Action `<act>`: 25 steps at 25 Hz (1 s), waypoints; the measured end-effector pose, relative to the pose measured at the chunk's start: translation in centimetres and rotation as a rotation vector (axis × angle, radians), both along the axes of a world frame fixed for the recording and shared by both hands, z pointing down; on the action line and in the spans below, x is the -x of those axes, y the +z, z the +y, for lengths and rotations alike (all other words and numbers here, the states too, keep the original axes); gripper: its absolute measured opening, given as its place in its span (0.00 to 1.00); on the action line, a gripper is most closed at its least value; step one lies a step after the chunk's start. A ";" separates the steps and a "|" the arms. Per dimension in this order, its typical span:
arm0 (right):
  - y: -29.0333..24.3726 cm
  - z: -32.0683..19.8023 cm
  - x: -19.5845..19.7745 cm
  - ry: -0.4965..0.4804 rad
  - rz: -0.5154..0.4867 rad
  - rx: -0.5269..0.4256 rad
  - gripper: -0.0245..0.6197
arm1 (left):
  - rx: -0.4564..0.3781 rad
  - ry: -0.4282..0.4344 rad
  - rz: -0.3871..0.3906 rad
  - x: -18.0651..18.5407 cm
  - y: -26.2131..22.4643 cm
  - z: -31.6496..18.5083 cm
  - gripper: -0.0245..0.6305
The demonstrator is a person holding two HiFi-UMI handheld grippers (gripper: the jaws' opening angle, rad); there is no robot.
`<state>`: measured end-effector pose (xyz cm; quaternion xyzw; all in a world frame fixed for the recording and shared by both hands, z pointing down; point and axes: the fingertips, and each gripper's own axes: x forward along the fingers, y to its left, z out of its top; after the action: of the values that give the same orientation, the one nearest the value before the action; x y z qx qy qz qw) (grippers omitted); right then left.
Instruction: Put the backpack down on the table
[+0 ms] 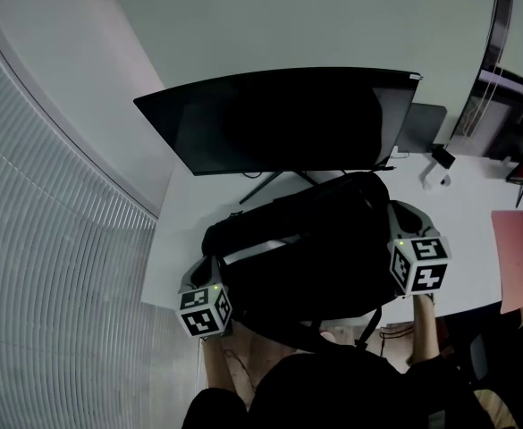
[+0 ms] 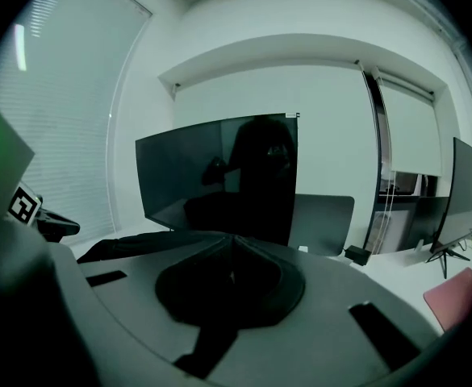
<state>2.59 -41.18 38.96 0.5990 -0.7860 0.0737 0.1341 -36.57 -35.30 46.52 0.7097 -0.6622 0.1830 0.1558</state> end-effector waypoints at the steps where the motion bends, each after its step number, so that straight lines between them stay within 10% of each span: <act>1: -0.3 0.2 0.2 -0.012 -0.015 -0.016 0.06 | -0.022 0.009 0.002 -0.3 -0.6 0.0 0.06; 12: -3.2 2.5 0.9 -0.111 -0.161 -0.188 0.06 | -0.229 0.078 0.016 -2.6 -5.4 1.5 0.06; 25: -2.9 4.0 0.6 -0.148 -0.206 -0.243 0.06 | -0.286 0.095 -0.010 -3.0 -6.6 2.9 0.06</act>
<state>2.02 -37.19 36.07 0.5403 -0.8408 0.0292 -0.0155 -33.55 -32.43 39.88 0.7543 -0.6480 0.0974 0.0409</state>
